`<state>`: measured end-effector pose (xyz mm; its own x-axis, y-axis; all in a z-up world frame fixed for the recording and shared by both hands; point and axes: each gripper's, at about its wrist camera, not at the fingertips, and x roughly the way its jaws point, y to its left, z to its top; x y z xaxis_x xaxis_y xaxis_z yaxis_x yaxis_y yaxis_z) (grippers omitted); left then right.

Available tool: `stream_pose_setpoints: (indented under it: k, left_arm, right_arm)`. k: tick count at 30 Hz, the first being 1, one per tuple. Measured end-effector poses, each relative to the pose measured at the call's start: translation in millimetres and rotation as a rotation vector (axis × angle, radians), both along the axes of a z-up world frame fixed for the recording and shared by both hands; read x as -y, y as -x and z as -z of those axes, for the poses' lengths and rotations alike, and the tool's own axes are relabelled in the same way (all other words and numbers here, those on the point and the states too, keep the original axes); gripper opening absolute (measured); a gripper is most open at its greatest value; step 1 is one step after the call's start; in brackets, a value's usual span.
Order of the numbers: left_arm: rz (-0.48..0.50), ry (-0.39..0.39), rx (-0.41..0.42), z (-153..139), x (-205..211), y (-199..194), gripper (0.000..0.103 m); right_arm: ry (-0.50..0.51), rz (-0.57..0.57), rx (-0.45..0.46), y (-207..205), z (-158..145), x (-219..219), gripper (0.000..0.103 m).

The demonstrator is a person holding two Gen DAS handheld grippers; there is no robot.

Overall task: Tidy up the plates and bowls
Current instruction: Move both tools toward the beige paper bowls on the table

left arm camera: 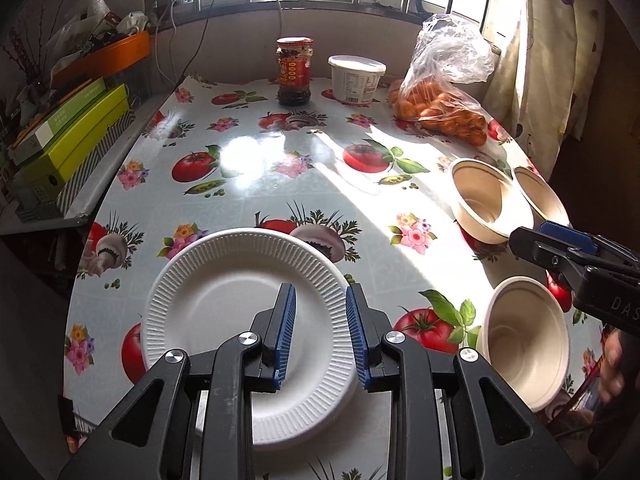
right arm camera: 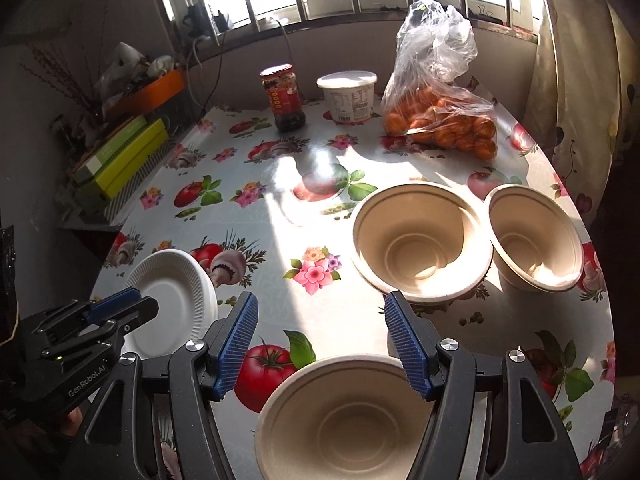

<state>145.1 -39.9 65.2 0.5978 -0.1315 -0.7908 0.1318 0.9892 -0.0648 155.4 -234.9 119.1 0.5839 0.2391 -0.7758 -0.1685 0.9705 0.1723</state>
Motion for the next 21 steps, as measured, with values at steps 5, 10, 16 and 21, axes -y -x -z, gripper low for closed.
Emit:
stream_pose_setpoints:
  k: [5,10,16,21]
  left_arm:
    - [0.062,0.017,-0.006,0.4,18.3,-2.5,0.027]
    - [0.116,0.024,-0.009,0.9,36.4,-4.7,0.027]
    - [0.159,0.016,-0.006,1.5,53.2,-8.0,0.027]
    - [0.183,0.009,-0.003,1.5,64.8,-13.7,0.027]
  right_arm:
    - [0.002,0.065,0.003,7.1,0.1,23.1,0.066]
    - [0.020,0.118,0.016,15.9,-0.8,42.1,0.066]
    - [0.019,0.160,0.023,22.5,0.2,58.8,0.066]
    - [0.012,0.188,0.018,21.3,2.6,71.3,0.066]
